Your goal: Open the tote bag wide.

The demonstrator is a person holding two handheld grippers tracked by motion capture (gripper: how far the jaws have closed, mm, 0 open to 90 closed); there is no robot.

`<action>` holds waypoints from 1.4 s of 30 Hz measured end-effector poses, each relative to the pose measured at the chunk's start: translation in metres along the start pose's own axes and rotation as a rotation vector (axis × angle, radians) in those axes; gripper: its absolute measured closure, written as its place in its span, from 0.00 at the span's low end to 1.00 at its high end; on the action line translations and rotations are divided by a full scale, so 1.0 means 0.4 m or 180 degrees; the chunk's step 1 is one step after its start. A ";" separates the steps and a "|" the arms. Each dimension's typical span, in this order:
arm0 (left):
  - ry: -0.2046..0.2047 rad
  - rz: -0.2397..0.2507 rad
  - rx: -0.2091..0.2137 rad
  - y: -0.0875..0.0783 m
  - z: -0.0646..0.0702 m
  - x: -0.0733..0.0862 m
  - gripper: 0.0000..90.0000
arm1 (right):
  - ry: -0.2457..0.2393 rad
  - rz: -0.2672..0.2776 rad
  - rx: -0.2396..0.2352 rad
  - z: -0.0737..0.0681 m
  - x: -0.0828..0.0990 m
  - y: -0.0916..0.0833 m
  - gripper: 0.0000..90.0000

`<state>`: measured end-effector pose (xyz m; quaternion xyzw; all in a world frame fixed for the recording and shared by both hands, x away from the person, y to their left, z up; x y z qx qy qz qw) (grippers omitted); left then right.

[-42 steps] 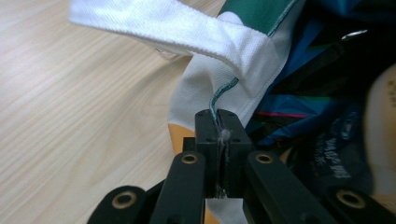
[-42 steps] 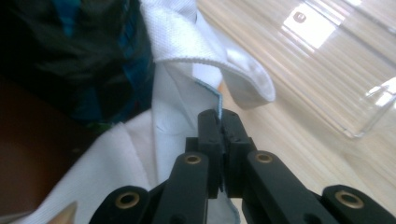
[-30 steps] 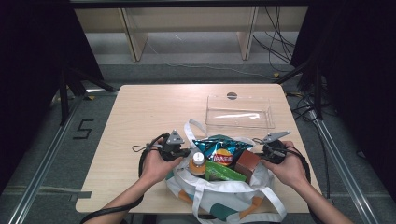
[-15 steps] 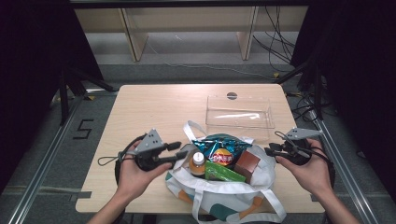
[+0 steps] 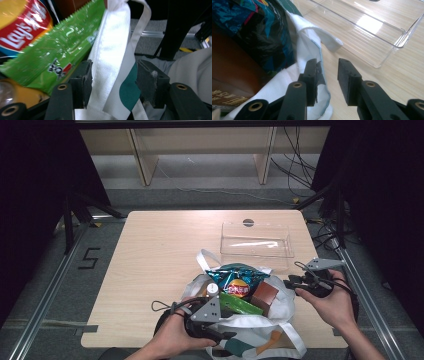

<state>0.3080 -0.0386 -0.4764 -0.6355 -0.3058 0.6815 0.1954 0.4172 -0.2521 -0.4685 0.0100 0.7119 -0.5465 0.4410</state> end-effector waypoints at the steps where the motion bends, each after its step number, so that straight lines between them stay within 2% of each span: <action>1: 0.0023 -0.0035 -0.0015 0.006 -0.003 0.005 0.52 | 0.0000 0.0000 0.0000 0.000 0.000 0.000 0.77; 3: -0.0001 -0.0038 -0.0025 0.013 -0.006 0.009 0.55 | 0.0038 -0.0013 -0.0018 -0.004 0.003 0.000 0.77; 4: 0.0040 -0.0047 -0.0060 0.013 -0.009 0.010 0.57 | 0.0067 -0.0023 -0.0013 -0.003 0.004 0.000 0.77; 6: 0.0085 -0.0039 -0.0112 0.012 -0.013 0.009 0.62 | 0.0011 -0.0014 0.0004 0.004 0.005 0.002 0.77; 7: 0.0201 -0.0101 -0.0131 0.009 -0.020 0.014 0.66 | 0.0038 -0.0012 -0.0007 0.003 0.005 0.003 0.77; 8: 0.0193 -0.0073 -0.0142 0.011 -0.020 0.014 0.69 | -0.0022 0.0002 0.0007 0.006 0.005 0.007 0.77; 9: 0.0155 -0.0056 -0.0117 0.013 -0.019 0.015 0.71 | 0.0124 -0.0023 -0.0014 -0.005 0.007 0.007 0.77; 10: 0.0155 -0.0056 -0.0117 0.013 -0.019 0.015 0.74 | 0.0124 -0.0023 -0.0014 -0.005 0.007 0.007 0.77; 11: 0.0159 -0.0055 -0.0094 0.015 -0.016 0.015 0.76 | 0.0086 -0.0045 -0.0031 -0.007 0.008 0.008 0.78; 12: 0.0226 -0.0071 -0.0115 0.016 -0.018 0.015 0.76 | 0.0086 -0.0045 -0.0031 -0.007 0.008 0.008 0.78; 13: 0.0248 -0.0103 -0.0089 0.017 -0.016 0.016 0.79 | 0.0010 -0.0012 0.0003 -0.003 0.007 0.012 0.78; 14: 0.0176 -0.0102 -0.0085 0.020 -0.013 0.018 0.83 | 0.0023 -0.0025 0.0003 -0.004 0.008 0.014 0.78; 15: 0.0213 -0.0101 -0.0087 0.022 -0.015 0.018 0.92 | 0.0060 -0.0102 -0.0037 -0.012 0.015 0.018 0.78; 16: 0.0148 -0.0108 -0.0041 0.026 -0.011 0.023 0.94 | -0.0016 -0.0127 -0.0037 -0.010 0.019 0.023 0.78; 17: 0.0135 -0.0105 -0.0029 0.029 -0.011 0.026 0.95 | 0.0042 -0.0135 -0.0034 -0.013 0.020 0.023 0.78; 18: 0.0100 -0.0133 0.0020 0.033 -0.008 0.031 0.96 | 0.0031 -0.0133 -0.0031 -0.015 0.022 0.028 0.78; 19: 0.0073 -0.0218 0.0107 0.041 0.001 0.045 0.96 | 0.0027 -0.0168 -0.0053 -0.014 0.025 0.028 0.78; 21: 0.0088 -0.0222 0.0114 0.043 0.002 0.047 0.96 | -0.0011 -0.0131 -0.0022 -0.011 0.026 0.034 0.78; 23: 0.0051 -0.0268 0.0201 0.049 0.003 0.055 0.96 | -0.0014 -0.0246 -0.0042 -0.010 0.041 0.044 0.78; 25: 0.0043 -0.0287 0.0227 0.051 0.005 0.057 0.96 | 0.0007 -0.0241 -0.0045 -0.012 0.044 0.051 0.78; 28: 0.0019 -0.0462 0.0277 0.071 0.010 0.085 0.96 | 0.0023 -0.0269 -0.0076 -0.019 0.055 0.067 0.81; 29: 0.0026 -0.0520 0.0285 0.081 0.012 0.097 0.96 | -0.0017 -0.0368 -0.0088 -0.019 0.068 0.072 0.82; 30: 0.0006 -0.0587 0.0304 0.090 0.016 0.110 0.96 | 0.0030 -0.0344 -0.0094 -0.022 0.070 0.079 0.82; 32: -0.0020 -0.0659 0.0325 0.100 0.017 0.126 0.96 | -0.0006 -0.0398 -0.0093 -0.019 0.081 0.087 0.84; 33: -0.0043 -0.0665 0.0338 0.100 0.017 0.127 0.96 | 0.0000 -0.0476 -0.0121 -0.020 0.089 0.086 0.85; 34: -0.0090 -0.0663 0.0348 0.098 0.016 0.126 0.96 | -0.0011 -0.0449 -0.0107 -0.018 0.091 0.093 0.86; 35: -0.0090 -0.0670 0.0348 0.099 0.015 0.127 0.96 | 0.0031 -0.0547 -0.0128 -0.020 0.098 0.091 0.86; 36: -0.0089 -0.0668 0.0339 0.101 0.015 0.128 0.96 | -0.0033 -0.0492 -0.0106 -0.016 0.099 0.102 0.88; 37: -0.0089 -0.0668 0.0339 0.101 0.015 0.128 0.96 | -0.0033 -0.0492 -0.0106 -0.016 0.099 0.102 0.88; 38: -0.0097 -0.0675 0.0342 0.102 0.016 0.130 0.96 | -0.0060 -0.0565 -0.0112 -0.017 0.107 0.107 0.90; 41: -0.0074 -0.0636 0.0335 0.099 0.014 0.126 0.95 | -0.0079 -0.0608 -0.0068 -0.013 0.112 0.115 0.91; 42: -0.0116 -0.0616 0.0346 0.096 0.015 0.124 0.94 | -0.0087 -0.0647 -0.0065 -0.010 0.116 0.117 0.90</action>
Point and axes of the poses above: each handheld gripper's, and its own axes: y roughly forward along the jaws, x roughly out of its underside, z roughly to its right, the point moved 10 cm from there along y, roughly forward along the jaws, and after that the axes turned 6 degrees about -z, right-handed, at the moved point
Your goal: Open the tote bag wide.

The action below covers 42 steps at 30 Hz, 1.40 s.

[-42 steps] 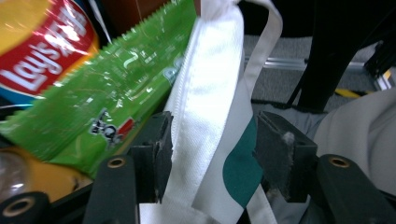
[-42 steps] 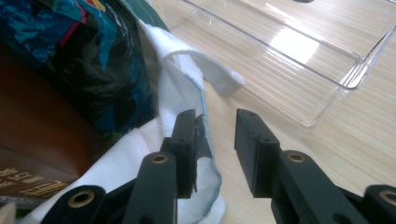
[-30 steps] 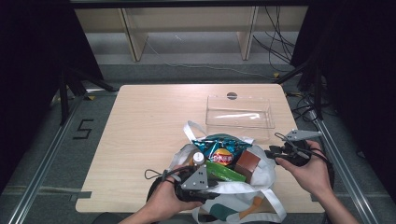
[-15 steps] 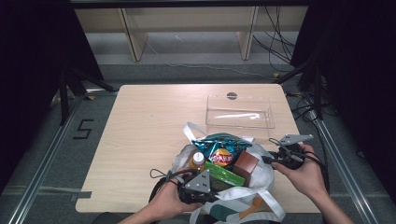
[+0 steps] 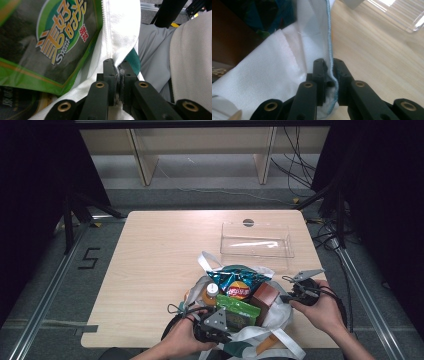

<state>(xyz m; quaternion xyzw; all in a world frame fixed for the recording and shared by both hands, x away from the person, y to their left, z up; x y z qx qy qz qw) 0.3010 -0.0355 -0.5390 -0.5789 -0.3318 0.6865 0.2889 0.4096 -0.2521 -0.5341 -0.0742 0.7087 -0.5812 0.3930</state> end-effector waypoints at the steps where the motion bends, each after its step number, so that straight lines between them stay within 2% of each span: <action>1: -0.0024 0.0038 0.0012 -0.003 0.000 -0.002 0.92 | 0.0001 0.0007 -0.0021 0.000 0.000 0.000 0.90; 2: -0.0040 0.0087 0.0028 -0.006 0.001 -0.005 0.89 | 0.0110 0.0053 -0.0037 -0.003 -0.004 0.002 0.88; 3: -0.0032 0.0111 0.0052 -0.011 0.002 -0.006 0.85 | -0.0027 -0.0044 -0.0045 0.003 0.005 -0.007 0.84; 4: -0.0068 0.0159 0.0049 -0.016 0.003 -0.008 0.85 | -0.0027 -0.0044 -0.0045 0.003 0.005 -0.007 0.84; 5: -0.0098 0.0210 0.0039 -0.027 0.004 -0.011 0.81 | 0.0087 0.0059 -0.0005 0.003 -0.004 -0.006 0.83; 6: -0.0088 0.0260 0.0027 -0.035 0.005 -0.014 0.75 | 0.0187 0.0148 -0.0033 0.004 -0.010 -0.026 0.80; 8: -0.0179 0.0452 -0.0047 -0.074 0.003 -0.027 0.67 | 0.0305 0.0309 -0.0092 0.001 -0.024 -0.056 0.78; 9: -0.0179 0.0452 -0.0047 -0.074 0.003 -0.027 0.65 | 0.0305 0.0309 -0.0092 0.001 -0.024 -0.056 0.78; 10: -0.0246 0.0568 -0.0116 -0.106 -0.001 -0.033 0.62 | 0.0078 0.0489 -0.0013 0.018 -0.043 -0.089 0.77; 11: -0.0246 0.0568 -0.0116 -0.106 -0.001 -0.033 0.60 | 0.0078 0.0489 -0.0013 0.018 -0.043 -0.089 0.77; 12: -0.0274 0.0706 -0.0185 -0.140 -0.008 -0.040 0.58 | 0.0129 0.0656 -0.0016 0.013 -0.062 -0.120 0.76; 13: -0.0274 0.0706 -0.0185 -0.140 -0.008 -0.040 0.56 | 0.0150 0.0691 -0.0032 0.009 -0.069 -0.133 0.75; 14: -0.0332 0.0794 -0.0204 -0.158 -0.009 -0.045 0.56 | 0.0150 0.0691 -0.0032 0.009 -0.069 -0.133 0.75; 15: -0.0364 0.0889 -0.0225 -0.175 -0.012 -0.051 0.53 | 0.0136 0.0804 -0.0002 0.010 -0.081 -0.145 0.74; 16: -0.0368 0.0943 -0.0282 -0.193 -0.017 -0.052 0.52 | 0.0137 0.0885 -0.0050 0.005 -0.092 -0.156 0.72; 20: -0.0467 0.1232 -0.0508 -0.264 -0.048 -0.053 0.46 | -0.0025 0.1108 -0.0056 0.000 -0.127 -0.190 0.68; 21: -0.0515 0.1307 -0.0584 -0.281 -0.060 -0.050 0.45 | 0.0031 0.1114 -0.0084 -0.006 -0.132 -0.193 0.67; 22: -0.0502 0.1359 -0.0664 -0.298 -0.074 -0.046 0.44 | -0.0003 0.1153 -0.0065 -0.004 -0.138 -0.194 0.66; 23: -0.0550 0.1408 -0.0721 -0.313 -0.086 -0.040 0.44 | -0.0003 0.1153 -0.0065 -0.004 -0.138 -0.194 0.66; 24: -0.0572 0.1453 -0.0754 -0.326 -0.099 -0.032 0.44 | 0.0028 0.1227 -0.0057 -0.006 -0.149 -0.199 0.65; 25: -0.0649 0.1525 -0.0799 -0.339 -0.115 -0.024 0.45 | -0.0004 0.1213 -0.0065 -0.006 -0.149 -0.201 0.64; 26: -0.0747 0.1623 -0.0913 -0.365 -0.149 -0.003 0.47 | -0.0059 0.1311 -0.0007 0.000 -0.158 -0.203 0.64; 27: -0.0747 0.1623 -0.0913 -0.365 -0.149 -0.003 0.48 | -0.0059 0.1311 -0.0007 0.000 -0.158 -0.203 0.64; 28: -0.0818 0.1646 -0.0975 -0.378 -0.167 0.010 0.48 | 0.0033 0.1345 -0.0036 -0.005 -0.162 -0.206 0.64; 29: -0.0943 0.1709 -0.1054 -0.390 -0.185 0.022 0.55 | -0.0091 0.1347 0.0032 0.003 -0.162 -0.210 0.64; 30: -0.1040 0.1722 -0.1160 -0.399 -0.204 0.037 0.55 | -0.0091 0.1347 0.0032 0.003 -0.162 -0.210 0.64; 31: -0.1158 0.1696 -0.1284 -0.404 -0.227 0.056 0.66 | -0.0047 0.1259 0.0024 0.000 -0.154 -0.208 0.64; 32: -0.1253 0.1668 -0.1321 -0.404 -0.236 0.067 0.66 | -0.0047 0.1259 0.0024 0.000 -0.154 -0.208 0.64; 34: -0.1350 0.1580 -0.1243 -0.387 -0.248 0.081 0.67 | -0.0013 0.1252 0.0046 0.002 -0.154 -0.208 0.64; 35: -0.1384 0.1546 -0.1221 -0.377 -0.252 0.085 0.67 | -0.0092 0.1266 0.0081 0.009 -0.155 -0.209 0.64; 36: -0.1399 0.1522 -0.1169 -0.366 -0.254 0.086 0.65 | -0.0071 0.1273 0.0110 0.012 -0.155 -0.211 0.65; 38: -0.1399 0.1493 -0.1056 -0.347 -0.258 0.086 0.63 | -0.0087 0.1278 0.0114 0.016 -0.154 -0.214 0.66; 42: -0.1380 0.1361 -0.0995 -0.319 -0.270 0.090 0.64 | 0.0035 0.1296 0.0096 0.012 -0.153 -0.216 0.66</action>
Point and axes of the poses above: each handheld gripper's, and its own axes: y roughly forward along the jaws, x roughly out of its underside, z roughly to its right, the point moved 10 cm from there along y, roughly forward along the jaws, and after that the axes turned 6 degrees about -z, right-handed, at the moved point
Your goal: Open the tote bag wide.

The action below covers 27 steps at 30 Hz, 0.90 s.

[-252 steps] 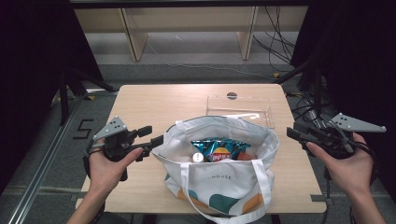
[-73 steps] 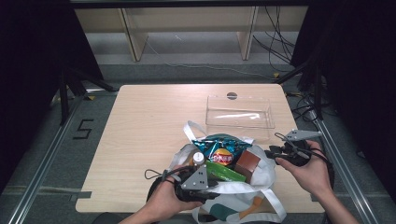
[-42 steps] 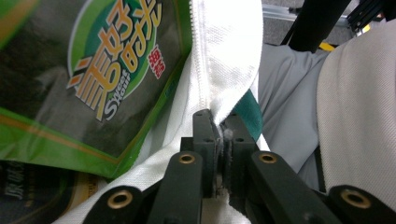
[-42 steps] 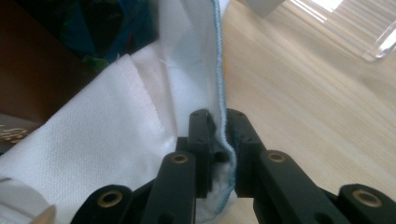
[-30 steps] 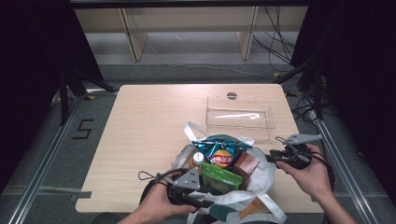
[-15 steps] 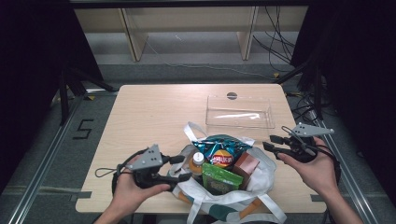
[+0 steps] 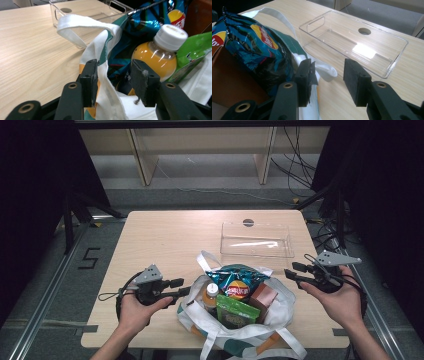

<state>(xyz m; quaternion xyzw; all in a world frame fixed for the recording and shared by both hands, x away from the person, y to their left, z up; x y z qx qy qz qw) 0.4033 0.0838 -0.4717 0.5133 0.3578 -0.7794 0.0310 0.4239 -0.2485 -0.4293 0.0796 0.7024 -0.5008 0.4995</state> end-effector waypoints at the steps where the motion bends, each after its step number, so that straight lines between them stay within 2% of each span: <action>1: 0.0001 -0.0040 -0.0019 0.006 -0.002 0.004 0.67 | -0.0032 -0.0043 -0.0012 0.001 0.004 -0.002 0.65; 2: 0.0030 -0.0079 -0.0007 0.012 -0.002 0.008 0.71 | -0.0088 -0.0024 0.0001 0.007 0.004 -0.001 0.65; 3: 0.0039 -0.0115 0.0000 0.020 -0.001 0.012 0.74 | -0.0003 -0.0006 -0.0002 0.003 0.003 0.000 0.65; 5: 0.0081 -0.0230 -0.0064 0.036 -0.007 0.025 0.77 | -0.0056 -0.0038 -0.0011 0.003 0.007 -0.001 0.65; 6: 0.0110 -0.0275 -0.0070 0.045 -0.009 0.032 0.79 | 0.0003 -0.0003 -0.0026 -0.001 0.005 0.002 0.65; 7: 0.0083 -0.0283 -0.0054 0.050 -0.008 0.034 0.82 | -0.0038 -0.0036 -0.0012 0.001 0.010 0.002 0.65; 8: 0.0054 -0.0321 -0.0058 0.055 -0.008 0.037 0.83 | 0.0017 -0.0027 -0.0015 -0.002 0.009 0.003 0.65; 9: 0.0053 -0.0370 -0.0036 0.057 -0.008 0.041 0.84 | -0.0043 -0.0055 -0.0019 -0.001 0.013 0.004 0.65; 10: 0.0071 -0.0337 -0.0081 0.061 -0.010 0.038 0.86 | -0.0110 -0.0044 -0.0014 0.002 0.013 0.006 0.65; 12: 0.0071 -0.0396 -0.0134 0.064 -0.014 0.042 0.90 | -0.0123 -0.0043 -0.0003 0.003 0.014 0.006 0.65; 13: 0.0082 -0.0473 -0.0171 0.066 -0.016 0.049 0.95 | -0.0077 -0.0059 -0.0022 -0.001 0.016 0.006 0.65; 15: 0.0131 -0.0571 -0.0239 0.075 -0.024 0.062 0.97 | -0.0029 -0.0041 -0.0030 -0.006 0.014 0.008 0.66; 16: 0.0193 -0.0677 -0.0253 0.079 -0.028 0.073 0.97 | -0.0078 -0.0046 -0.0062 -0.010 0.014 0.011 0.66; 18: 0.0224 -0.0744 -0.0278 0.091 -0.030 0.083 0.97 | -0.0079 -0.0048 -0.0053 -0.014 0.014 0.013 0.66; 19: 0.0224 -0.0744 -0.0278 0.091 -0.030 0.083 0.97 | -0.0079 -0.0048 -0.0053 -0.014 0.014 0.013 0.66; 20: 0.0156 -0.0727 -0.0285 0.092 -0.029 0.083 0.96 | -0.0099 -0.0078 -0.0072 -0.017 0.018 0.012 0.66; 21: 0.0167 -0.0695 -0.0290 0.089 -0.031 0.080 0.96 | -0.0099 -0.0078 -0.0072 -0.017 0.018 0.012 0.66; 22: 0.0140 -0.0668 -0.0289 0.086 -0.031 0.079 0.91 | -0.0113 -0.0060 -0.0087 -0.017 0.018 0.012 0.66; 23: 0.0040 -0.0585 -0.0296 0.084 -0.028 0.075 0.86 | -0.0162 -0.0030 -0.0099 -0.017 0.016 0.011 0.66; 24: 0.0057 -0.0559 -0.0299 0.077 -0.029 0.072 0.86 | -0.0162 -0.0030 -0.0099 -0.017 0.016 0.011 0.66; 25: -0.0046 -0.0510 -0.0315 0.071 -0.025 0.069 0.79 | -0.0042 0.0003 -0.0108 -0.025 0.012 0.010 0.66; 26: -0.0059 -0.0454 -0.0283 0.063 -0.021 0.064 0.74 | -0.0186 0.0027 -0.0132 -0.020 0.010 0.006 0.66; 27: -0.0104 -0.0355 -0.0270 0.054 -0.016 0.054 0.70 | -0.0164 0.0025 -0.0147 -0.025 0.009 0.003 0.66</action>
Point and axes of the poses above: each handheld gripper's, and its own axes: y roughly forward along the jaws, x roughly out of its underside, z roughly to its right, the point moved 10 cm from there along y, roughly forward along the jaws, and after that the axes turned 6 degrees about -z, right-handed, at the moved point
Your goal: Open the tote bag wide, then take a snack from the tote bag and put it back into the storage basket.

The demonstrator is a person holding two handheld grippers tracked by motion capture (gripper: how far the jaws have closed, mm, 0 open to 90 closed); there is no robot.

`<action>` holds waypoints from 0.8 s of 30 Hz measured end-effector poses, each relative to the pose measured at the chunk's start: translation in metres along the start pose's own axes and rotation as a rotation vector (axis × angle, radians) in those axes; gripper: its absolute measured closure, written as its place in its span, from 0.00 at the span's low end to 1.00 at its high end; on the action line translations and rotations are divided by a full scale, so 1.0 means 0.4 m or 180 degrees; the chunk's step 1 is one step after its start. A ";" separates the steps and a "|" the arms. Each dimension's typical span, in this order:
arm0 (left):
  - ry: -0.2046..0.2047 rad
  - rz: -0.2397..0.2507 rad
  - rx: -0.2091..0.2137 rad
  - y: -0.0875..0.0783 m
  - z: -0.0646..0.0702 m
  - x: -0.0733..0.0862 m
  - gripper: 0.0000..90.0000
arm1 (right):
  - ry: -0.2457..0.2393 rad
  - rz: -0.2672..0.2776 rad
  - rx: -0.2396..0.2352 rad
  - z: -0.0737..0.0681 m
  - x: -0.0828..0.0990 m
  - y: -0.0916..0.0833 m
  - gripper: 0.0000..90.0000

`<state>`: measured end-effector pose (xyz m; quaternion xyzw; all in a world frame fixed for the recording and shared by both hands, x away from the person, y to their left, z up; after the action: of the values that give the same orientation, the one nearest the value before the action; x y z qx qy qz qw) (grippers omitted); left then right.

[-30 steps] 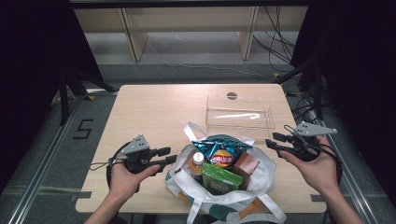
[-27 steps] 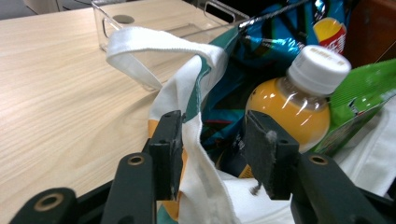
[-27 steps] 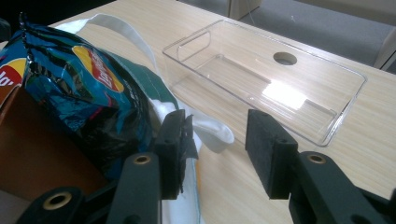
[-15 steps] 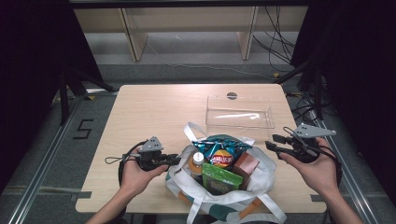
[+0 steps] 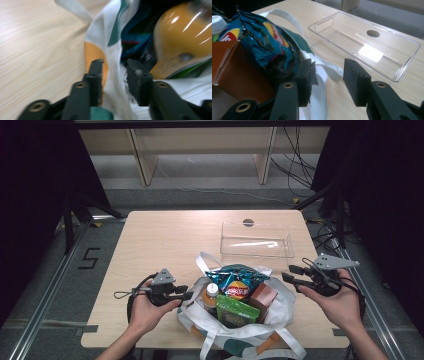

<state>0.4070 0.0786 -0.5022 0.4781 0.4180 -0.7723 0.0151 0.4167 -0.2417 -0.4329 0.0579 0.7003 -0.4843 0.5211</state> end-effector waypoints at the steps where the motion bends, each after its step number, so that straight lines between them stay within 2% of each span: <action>1: -0.0024 0.0069 -0.0006 -0.012 0.002 -0.007 0.66 | -0.0050 0.0036 -0.0007 0.001 -0.006 -0.003 0.66; 2: -0.0030 0.0130 0.0004 -0.025 0.004 -0.014 0.59 | 0.0000 0.0036 -0.0044 -0.006 -0.007 -0.008 0.67; 3: -0.0065 0.0198 -0.0014 -0.038 0.003 -0.021 0.56 | -0.0052 0.0138 -0.0047 -0.007 -0.020 -0.012 0.67; 5: -0.0066 0.0318 -0.0033 -0.064 0.002 -0.029 0.53 | -0.0098 0.0183 -0.0067 -0.008 -0.028 -0.014 0.68; 6: -0.0009 0.0449 -0.0067 -0.086 -0.002 -0.038 0.49 | -0.0067 0.0233 -0.0080 -0.014 -0.038 -0.019 0.69; 7: -0.0009 0.0449 -0.0067 -0.086 -0.002 -0.038 0.48 | -0.0067 0.0233 -0.0080 -0.014 -0.038 -0.019 0.69; 8: -0.0009 0.0515 -0.0075 -0.094 -0.003 -0.041 0.48 | -0.0139 0.0238 -0.0085 -0.013 -0.040 -0.020 0.69; 10: 0.0027 0.0581 -0.0126 -0.106 -0.008 -0.045 0.45 | -0.0091 0.0209 -0.0140 -0.026 -0.043 -0.024 0.70; 12: 0.0027 0.0640 -0.0182 -0.110 -0.015 -0.049 0.45 | -0.0212 0.0252 -0.0118 -0.022 -0.050 -0.023 0.71; 13: 0.0013 0.0667 -0.0188 -0.111 -0.018 -0.051 0.44 | -0.0206 0.0266 -0.0110 -0.024 -0.051 -0.023 0.71; 14: 0.0037 0.0672 -0.0211 -0.113 -0.023 -0.052 0.44 | -0.0169 0.0243 -0.0125 -0.027 -0.050 -0.024 0.71; 16: 0.0023 0.0692 -0.0294 -0.116 -0.033 -0.053 0.44 | -0.0212 0.0275 -0.0125 -0.027 -0.048 -0.024 0.72; 17: 0.0012 0.0703 -0.0290 -0.117 -0.036 -0.053 0.45 | -0.0141 0.0235 -0.0149 -0.033 -0.042 -0.025 0.72; 18: -0.0035 0.0693 -0.0288 -0.116 -0.036 -0.052 0.45 | -0.0168 0.0308 -0.0131 -0.030 -0.044 -0.022 0.72; 20: -0.0029 0.0710 -0.0265 -0.114 -0.035 -0.052 0.44 | -0.0186 0.0295 -0.0178 -0.034 -0.040 -0.026 0.72; 21: 0.0027 0.0697 -0.0281 -0.114 -0.035 -0.052 0.44 | -0.0178 0.0327 -0.0175 -0.035 -0.042 -0.025 0.71; 23: 0.0028 0.0683 -0.0289 -0.112 -0.030 -0.051 0.44 | -0.0099 0.0332 -0.0187 -0.042 -0.045 -0.028 0.71; 24: 0.0058 0.0675 -0.0279 -0.110 -0.026 -0.052 0.44 | -0.0173 0.0343 -0.0197 -0.040 -0.049 -0.029 0.71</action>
<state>0.4072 0.1064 -0.4608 0.5255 0.3985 -0.7430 0.1138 0.4078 -0.2275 -0.4104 0.0662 0.6964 -0.4351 0.5668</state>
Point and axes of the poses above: each handheld gripper's, and its own axes: y roughly forward along the jaws, x roughly out of its underside, z roughly to its right, the point moved 10 cm from there along y, roughly forward along the jaws, and after that the axes turned 6 degrees about -z, right-handed, at the moved point
